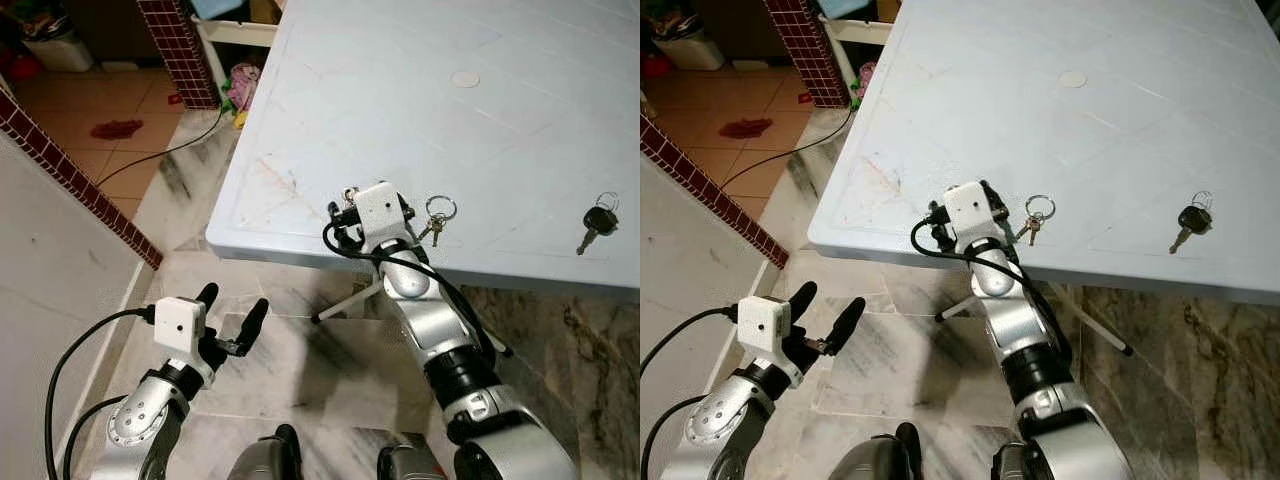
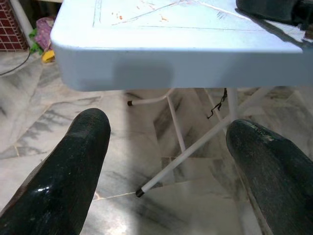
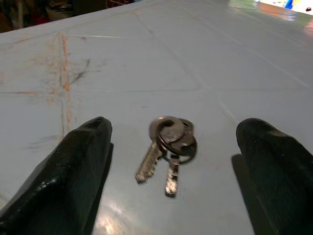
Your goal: Hang keys on a hook
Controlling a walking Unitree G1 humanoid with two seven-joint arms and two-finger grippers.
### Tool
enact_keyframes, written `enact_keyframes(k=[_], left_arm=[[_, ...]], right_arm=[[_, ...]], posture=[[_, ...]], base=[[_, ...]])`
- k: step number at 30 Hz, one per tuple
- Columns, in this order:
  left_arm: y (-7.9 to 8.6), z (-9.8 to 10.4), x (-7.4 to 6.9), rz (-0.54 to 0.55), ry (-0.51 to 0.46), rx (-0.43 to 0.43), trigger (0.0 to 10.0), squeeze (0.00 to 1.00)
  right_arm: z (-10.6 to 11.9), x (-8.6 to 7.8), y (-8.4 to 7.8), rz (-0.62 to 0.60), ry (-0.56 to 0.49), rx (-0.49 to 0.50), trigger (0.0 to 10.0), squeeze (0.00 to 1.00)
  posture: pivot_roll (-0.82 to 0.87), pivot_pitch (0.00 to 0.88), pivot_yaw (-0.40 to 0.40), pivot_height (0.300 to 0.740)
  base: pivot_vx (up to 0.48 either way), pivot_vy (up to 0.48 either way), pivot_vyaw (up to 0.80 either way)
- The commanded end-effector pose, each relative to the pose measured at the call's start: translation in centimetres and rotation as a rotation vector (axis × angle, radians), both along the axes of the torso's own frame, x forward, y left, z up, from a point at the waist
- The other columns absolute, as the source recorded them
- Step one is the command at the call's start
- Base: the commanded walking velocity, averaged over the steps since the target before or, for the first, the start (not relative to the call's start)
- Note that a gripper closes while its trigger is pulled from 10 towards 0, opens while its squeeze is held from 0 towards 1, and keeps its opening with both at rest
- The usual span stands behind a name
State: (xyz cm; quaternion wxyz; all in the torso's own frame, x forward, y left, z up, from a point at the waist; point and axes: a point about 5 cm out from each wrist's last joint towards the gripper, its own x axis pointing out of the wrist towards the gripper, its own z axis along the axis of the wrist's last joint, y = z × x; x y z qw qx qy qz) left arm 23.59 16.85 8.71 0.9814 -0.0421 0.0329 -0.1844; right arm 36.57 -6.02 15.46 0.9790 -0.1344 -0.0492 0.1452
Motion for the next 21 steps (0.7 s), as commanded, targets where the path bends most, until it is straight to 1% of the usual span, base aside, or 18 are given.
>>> enact_keyframes(k=[1,2,3,11,21], left_arm=[[0.40,-0.32,-0.50,0.002,0.023,0.025,10.0,0.00],[0.39,-0.34,-0.52,0.002,0.024,0.027,10.0,0.00],[0.38,-0.36,-0.55,0.001,0.025,0.030,10.0,0.00],[0.45,-0.34,-0.52,0.007,0.025,0.044,10.0,0.00],[0.43,-0.45,-0.24,0.004,0.025,0.056,10.0,0.00]], right_arm=[[-0.73,0.03,0.47,0.013,0.039,0.007,7.4,0.49],[-0.69,0.12,0.47,0.014,0.042,0.013,2.3,0.48],[-0.66,0.24,0.47,0.016,0.045,0.020,0.0,0.48],[-0.54,0.73,0.26,0.016,0.057,0.056,0.0,0.48],[-0.96,0.69,0.08,0.018,0.064,0.071,0.0,0.47]], posture=[[0.03,0.278,0.109,0.740],[0.03,0.279,0.111,0.740],[0.03,0.279,0.111,0.740],[0.03,0.274,0.111,0.740],[0.03,0.274,0.113,0.740]], base=[[0.000,0.000,0.00],[0.000,0.000,0.00],[0.000,0.000,0.00],[0.000,0.000,0.00],[0.000,0.000,0.00]])
